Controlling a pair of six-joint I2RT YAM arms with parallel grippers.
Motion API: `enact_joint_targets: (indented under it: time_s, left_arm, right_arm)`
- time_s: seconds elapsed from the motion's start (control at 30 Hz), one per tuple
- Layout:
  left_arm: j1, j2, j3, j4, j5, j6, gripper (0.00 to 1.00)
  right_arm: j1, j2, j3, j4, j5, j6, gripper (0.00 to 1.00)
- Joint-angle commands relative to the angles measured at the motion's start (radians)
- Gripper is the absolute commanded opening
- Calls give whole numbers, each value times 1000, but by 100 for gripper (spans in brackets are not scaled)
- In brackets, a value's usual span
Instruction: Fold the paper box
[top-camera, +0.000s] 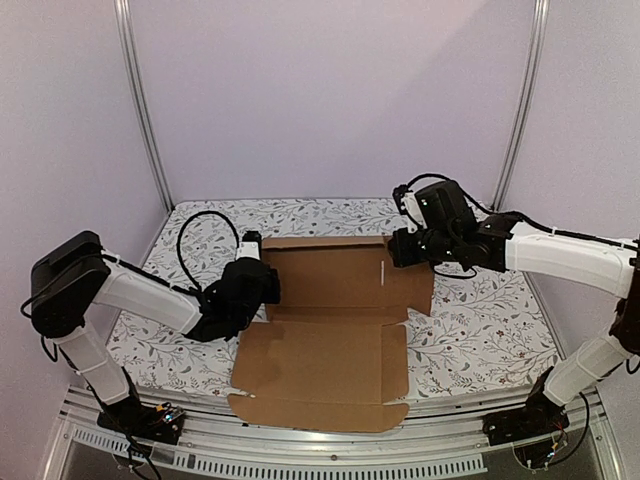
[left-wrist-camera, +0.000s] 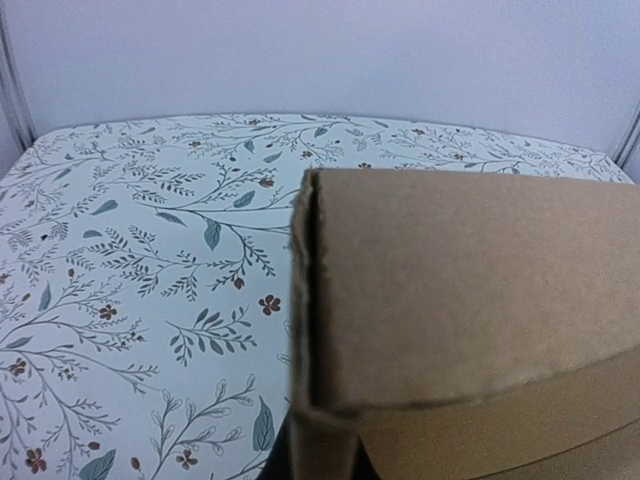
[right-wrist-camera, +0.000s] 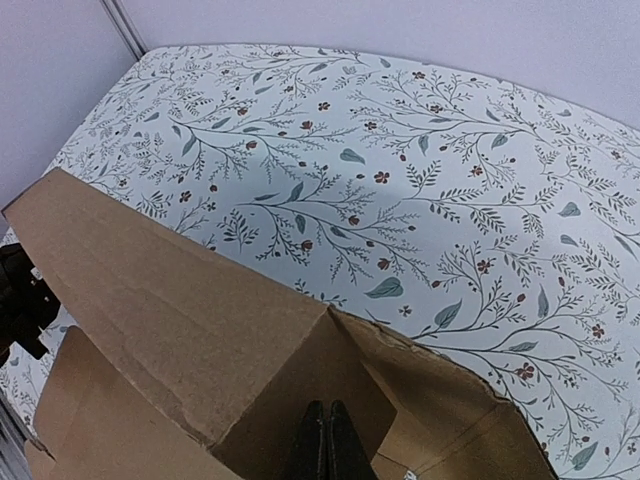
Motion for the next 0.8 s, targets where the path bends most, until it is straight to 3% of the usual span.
enact_joint_targets:
  time_s: [0.0, 0.77]
  left_arm:
    - [-18, -16, 19, -85, 46, -49, 0]
    - [-20, -90, 99, -253, 266, -161, 0]
  right_arm:
    - [-3, 28, -38, 114, -50, 107, 0]
    - [9, -35, -118, 612, -74, 377, 0]
